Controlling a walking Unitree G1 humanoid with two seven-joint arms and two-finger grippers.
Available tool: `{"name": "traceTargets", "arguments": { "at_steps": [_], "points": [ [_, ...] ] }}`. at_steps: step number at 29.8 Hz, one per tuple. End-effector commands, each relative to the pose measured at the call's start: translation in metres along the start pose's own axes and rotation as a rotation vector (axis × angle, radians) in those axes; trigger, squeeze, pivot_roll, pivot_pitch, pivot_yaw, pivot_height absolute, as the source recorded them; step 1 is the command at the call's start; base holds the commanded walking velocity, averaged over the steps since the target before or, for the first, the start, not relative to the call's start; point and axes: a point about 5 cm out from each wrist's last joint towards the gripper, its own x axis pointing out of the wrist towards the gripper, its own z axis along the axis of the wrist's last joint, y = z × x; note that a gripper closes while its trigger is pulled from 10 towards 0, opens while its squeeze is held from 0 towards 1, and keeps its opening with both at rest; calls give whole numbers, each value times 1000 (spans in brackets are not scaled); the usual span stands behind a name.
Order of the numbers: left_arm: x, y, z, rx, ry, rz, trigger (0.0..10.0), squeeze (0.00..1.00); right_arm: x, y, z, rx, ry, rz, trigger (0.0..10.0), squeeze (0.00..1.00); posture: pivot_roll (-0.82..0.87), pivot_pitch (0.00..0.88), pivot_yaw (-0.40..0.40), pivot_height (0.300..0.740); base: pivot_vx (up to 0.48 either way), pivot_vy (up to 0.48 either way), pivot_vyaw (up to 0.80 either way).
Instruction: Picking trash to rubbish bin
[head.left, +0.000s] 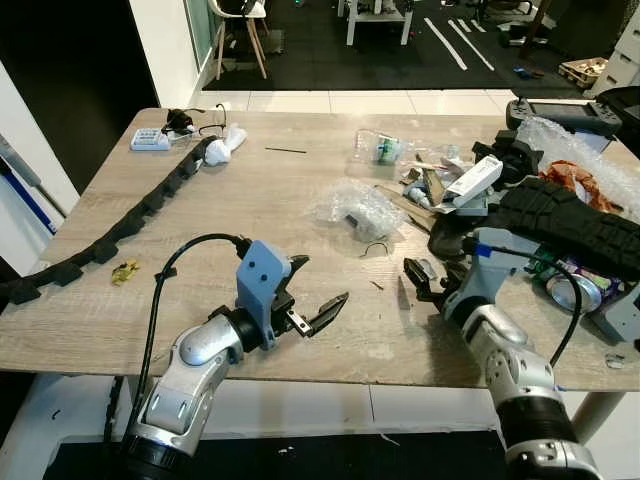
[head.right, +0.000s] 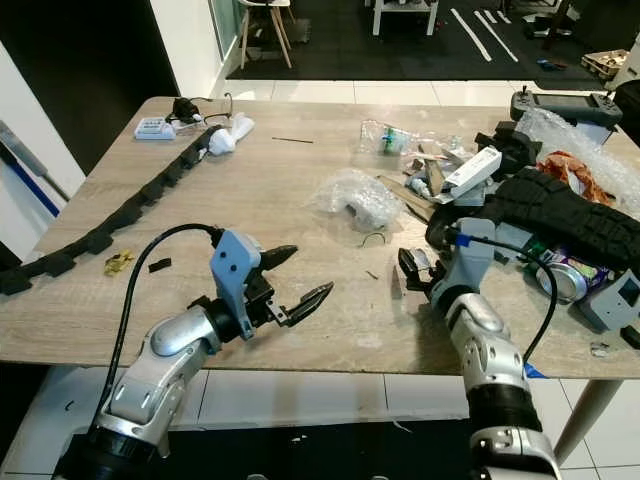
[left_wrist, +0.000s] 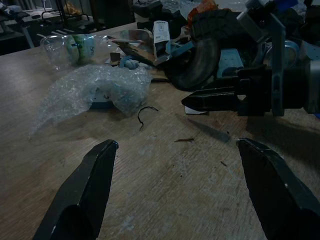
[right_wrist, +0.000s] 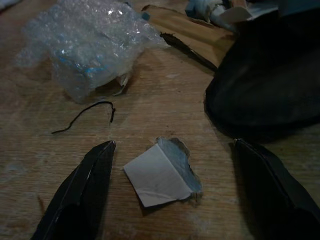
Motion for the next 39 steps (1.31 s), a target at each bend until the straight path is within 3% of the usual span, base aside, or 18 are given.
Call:
{"name": "traceTargets", "arguments": {
  "at_steps": [1, 9, 15, 16, 17, 18, 19, 20, 32, 39],
  "points": [
    [-3, 0, -3, -4, 21, -10, 10000, 0, -2, 0, -27, 9, 136, 2, 10000, 0, 21, 137, 52, 740, 0, 0, 0],
    [-3, -1, -3, -6, 24, -20, 10000, 0, 3, 2, -31, -77, 216, 27, 10000, 0, 24, 136, 52, 740, 0, 0, 0],
    [-3, -4, -1, -16, 19, -54, 10000, 0, 2, 5, -38, -89, 261, 49, 10000, 0, 24, 136, 52, 740, 0, 0, 0],
    [-3, -5, -1, -13, 20, -62, 10000, 0, 2, 5, -40, -93, 273, 54, 5765, 0, 24, 136, 52, 740, 0, 0, 0],
    [-3, -5, -1, -13, 20, -62, 10000, 0, 2, 5, -40, -93, 273, 54, 5765, 0, 24, 136, 52, 740, 0, 0, 0],
    [-3, -6, -2, -11, 22, -68, 10000, 0, 1, 5, -42, -96, 285, 55, 1882, 0, 24, 136, 52, 740, 0, 0, 0],
    [-3, -6, -2, -11, 22, -68, 10000, 0, 1, 5, -42, -96, 285, 55, 1882, 0, 24, 136, 52, 740, 0, 0, 0],
    [-3, -7, -2, -8, 25, -72, 10000, 0, 0, 5, -44, -97, 296, 55, 0, 0, 24, 136, 52, 740, 0, 0, 0],
    [-4, -7, -3, 4, 40, -88, 10000, 0, -2, 6, -54, -52, 357, 54, 0, 0, 28, 125, 50, 740, 0, 0, 0],
    [-4, -8, -4, 9, 46, -94, 10000, 0, 0, 10, -52, -25, 338, 54, 0, 0, 29, 116, 48, 740, 0, 0, 0]
  ]
}}
